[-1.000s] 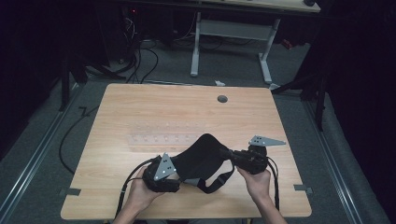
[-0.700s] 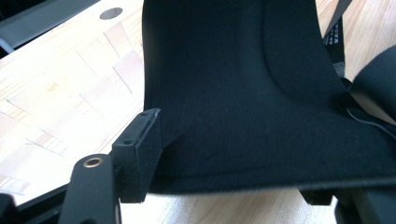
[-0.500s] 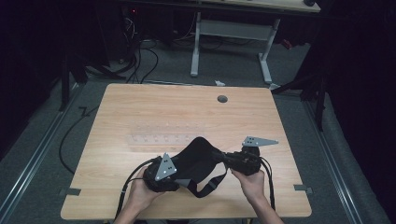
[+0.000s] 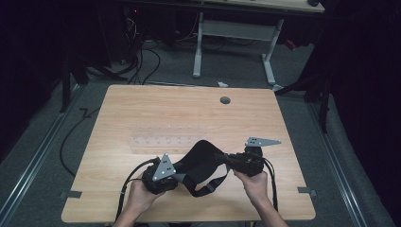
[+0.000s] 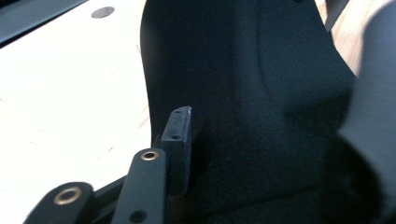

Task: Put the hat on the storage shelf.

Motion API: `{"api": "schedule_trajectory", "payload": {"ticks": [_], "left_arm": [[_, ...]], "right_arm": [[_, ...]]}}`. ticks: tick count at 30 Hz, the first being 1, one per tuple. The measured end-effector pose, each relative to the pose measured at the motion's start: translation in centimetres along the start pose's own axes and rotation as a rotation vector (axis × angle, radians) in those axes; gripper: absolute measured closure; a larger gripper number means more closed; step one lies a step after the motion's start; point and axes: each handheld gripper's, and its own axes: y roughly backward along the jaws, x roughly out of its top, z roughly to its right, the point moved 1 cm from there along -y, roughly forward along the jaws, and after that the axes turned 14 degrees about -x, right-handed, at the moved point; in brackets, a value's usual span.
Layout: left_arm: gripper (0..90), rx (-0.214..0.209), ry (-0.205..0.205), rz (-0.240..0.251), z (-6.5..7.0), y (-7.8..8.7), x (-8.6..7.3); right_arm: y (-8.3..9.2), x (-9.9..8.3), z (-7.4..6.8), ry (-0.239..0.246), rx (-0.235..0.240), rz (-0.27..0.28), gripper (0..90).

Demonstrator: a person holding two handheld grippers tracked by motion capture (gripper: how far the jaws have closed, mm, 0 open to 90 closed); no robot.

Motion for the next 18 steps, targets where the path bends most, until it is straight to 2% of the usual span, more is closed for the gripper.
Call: {"api": "schedule_trajectory", "payload": {"ticks": [1,3,4,5,8,9,10,12,13,18], "left_arm": [[69.6,-0.01,-0.007,-0.009,0.1,0.1,0.0],[75.0,-0.057,-0.002,-0.019,0.3,0.2,0.0],[78.0,-0.057,-0.002,-0.019,0.3,0.2,0.0],[78.0,-0.079,0.0,-0.025,0.5,0.3,0.0],[85.5,-0.143,0.002,-0.029,1.1,0.4,0.0],[86.2,-0.147,-0.007,-0.038,1.2,0.4,-0.1],[86.2,-0.147,-0.005,-0.042,1.3,0.3,-0.1],[86.3,-0.156,0.011,-0.03,1.2,0.3,-0.1],[86.3,-0.159,0.024,-0.02,1.2,0.5,0.1],[86.2,-0.159,0.076,0.031,0.6,1.3,0.9]], "right_arm": [[-0.1,0.0,0.0,0.002,-0.009,0.002,81.2],[-0.2,-0.1,0.0,0.011,-0.03,0.006,80.0],[-0.2,-0.1,0.0,0.011,-0.036,0.009,78.9],[-0.2,-0.1,0.0,0.011,-0.036,0.009,78.9],[-0.5,0.0,0.3,0.006,-0.049,0.011,75.3],[-0.6,0.0,0.5,-0.001,-0.048,0.014,69.9],[-0.6,0.0,0.5,-0.001,-0.048,0.014,69.9],[-0.6,-0.1,0.5,-0.008,-0.049,0.029,61.8],[-0.4,-0.1,0.5,-0.012,-0.047,0.053,54.1],[0.5,-0.3,0.7,0.002,-0.079,0.095,46.2]]}}
